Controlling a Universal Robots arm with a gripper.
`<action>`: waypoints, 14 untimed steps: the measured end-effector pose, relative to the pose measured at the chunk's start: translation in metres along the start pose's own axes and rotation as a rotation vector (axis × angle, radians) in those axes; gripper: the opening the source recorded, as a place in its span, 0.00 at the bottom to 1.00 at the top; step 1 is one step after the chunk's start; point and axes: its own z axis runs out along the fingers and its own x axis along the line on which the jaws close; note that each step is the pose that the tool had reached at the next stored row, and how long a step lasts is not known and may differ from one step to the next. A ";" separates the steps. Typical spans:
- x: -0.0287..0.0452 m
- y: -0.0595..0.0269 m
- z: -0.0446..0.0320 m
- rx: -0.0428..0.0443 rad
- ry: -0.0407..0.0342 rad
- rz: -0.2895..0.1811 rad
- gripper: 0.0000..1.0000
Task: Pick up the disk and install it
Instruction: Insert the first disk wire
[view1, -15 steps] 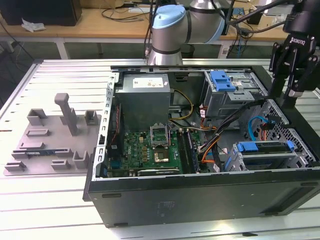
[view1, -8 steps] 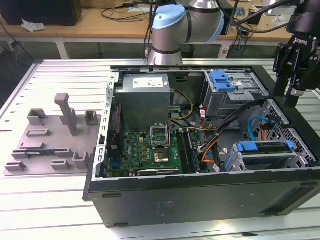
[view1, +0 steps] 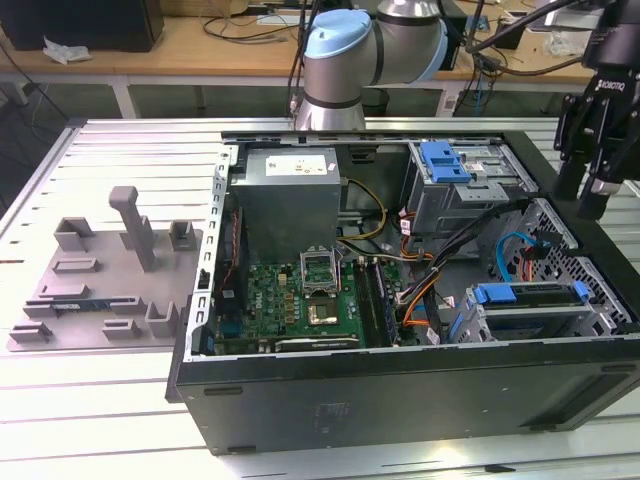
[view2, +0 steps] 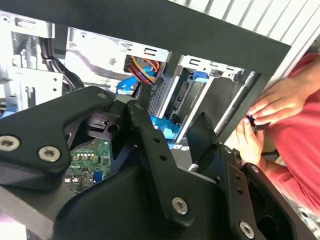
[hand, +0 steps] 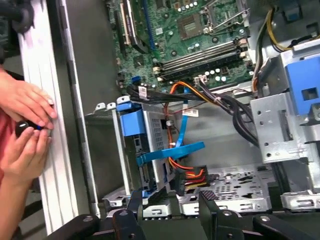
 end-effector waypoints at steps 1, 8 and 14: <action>-0.0004 -0.0011 0.0004 -0.0090 0.0092 -0.003 0.56; -0.0082 -0.0025 0.0151 -0.0300 0.0214 -0.011 0.56; -0.0111 -0.0027 0.0223 -0.0528 0.0361 -0.021 0.55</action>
